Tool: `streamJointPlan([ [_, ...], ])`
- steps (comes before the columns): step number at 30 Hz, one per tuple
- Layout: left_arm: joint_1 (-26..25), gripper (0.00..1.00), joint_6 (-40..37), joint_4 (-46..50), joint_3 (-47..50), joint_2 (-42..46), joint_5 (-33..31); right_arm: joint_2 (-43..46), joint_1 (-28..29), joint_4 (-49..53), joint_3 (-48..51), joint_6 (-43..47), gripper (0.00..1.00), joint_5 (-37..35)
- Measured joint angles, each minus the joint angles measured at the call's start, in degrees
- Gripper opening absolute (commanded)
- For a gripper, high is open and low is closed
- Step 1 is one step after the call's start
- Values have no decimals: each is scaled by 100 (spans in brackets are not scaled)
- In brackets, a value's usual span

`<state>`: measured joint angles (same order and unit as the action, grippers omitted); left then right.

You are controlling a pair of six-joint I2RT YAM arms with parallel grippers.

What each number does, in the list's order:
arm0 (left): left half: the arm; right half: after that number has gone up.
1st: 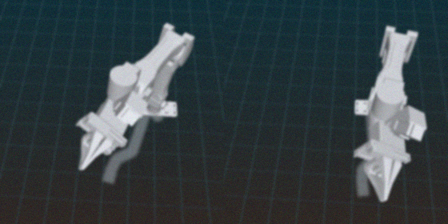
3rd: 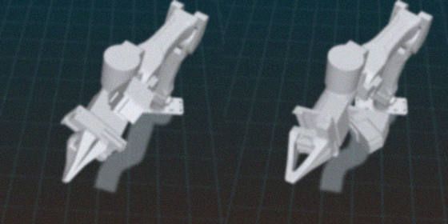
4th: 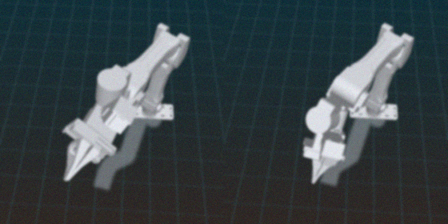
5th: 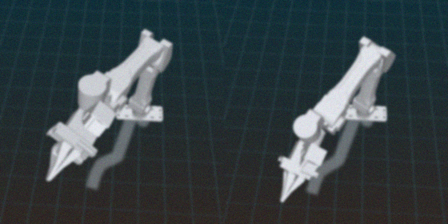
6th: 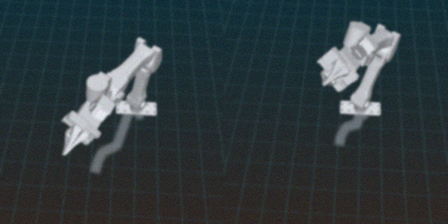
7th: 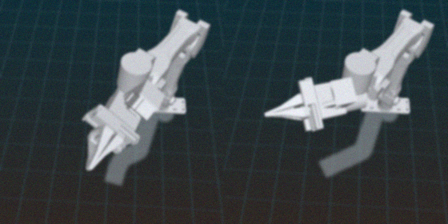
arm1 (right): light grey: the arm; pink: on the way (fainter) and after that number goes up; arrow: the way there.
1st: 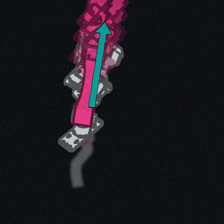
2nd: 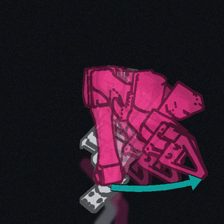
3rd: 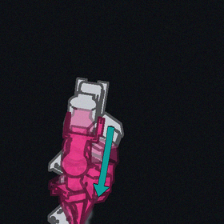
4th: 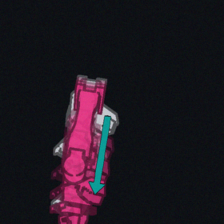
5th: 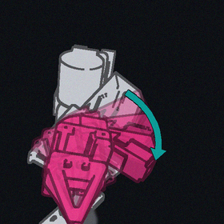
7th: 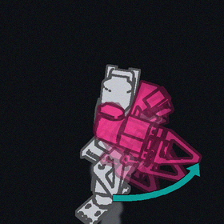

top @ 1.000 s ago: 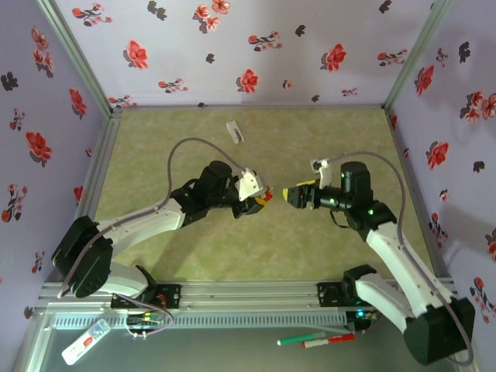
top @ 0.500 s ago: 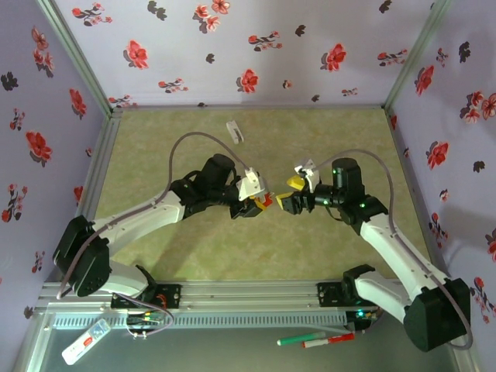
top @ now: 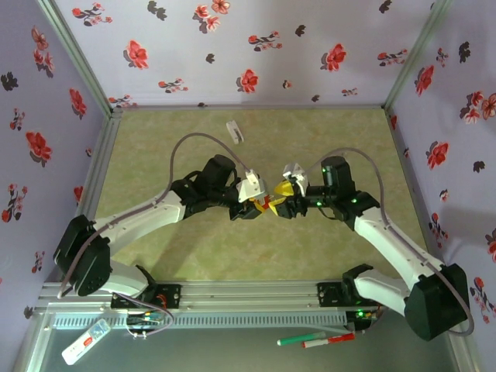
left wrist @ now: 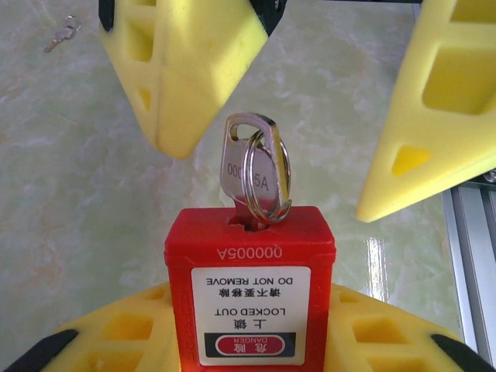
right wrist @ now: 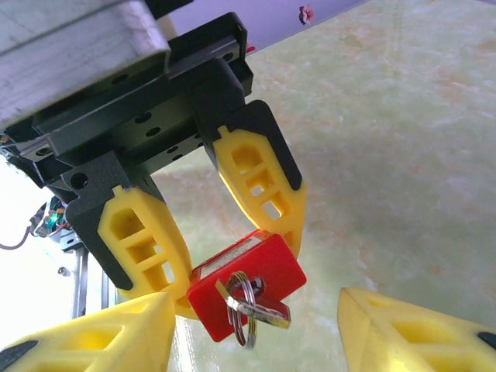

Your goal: Unlock with the key

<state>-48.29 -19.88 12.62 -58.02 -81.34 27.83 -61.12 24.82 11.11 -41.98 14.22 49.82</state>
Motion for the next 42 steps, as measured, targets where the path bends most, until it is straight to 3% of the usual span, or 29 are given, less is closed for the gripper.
streamJointPlan([
  [11,0,0,-4,166,-85,-116,92,-199,11,-13,-9,61,33,39],
  [16,-2,0,-7,168,-87,-127,90,-306,33,-15,-103,0,18,131],
  [18,0,0,-4,162,-87,-127,85,-345,33,-9,-151,-28,18,164],
  [22,4,0,4,94,-87,-127,-22,-358,31,-42,-160,-179,24,162],
  [26,22,0,267,-286,-50,-125,-389,-234,33,-501,-35,-820,51,-179],
  [34,369,0,2181,-1165,-59,-140,-1488,1060,173,-2173,1130,-3414,56,-2468],
  [42,415,0,3775,-1429,-468,-352,-1816,538,1204,-3126,1325,-4041,54,-3495],
])
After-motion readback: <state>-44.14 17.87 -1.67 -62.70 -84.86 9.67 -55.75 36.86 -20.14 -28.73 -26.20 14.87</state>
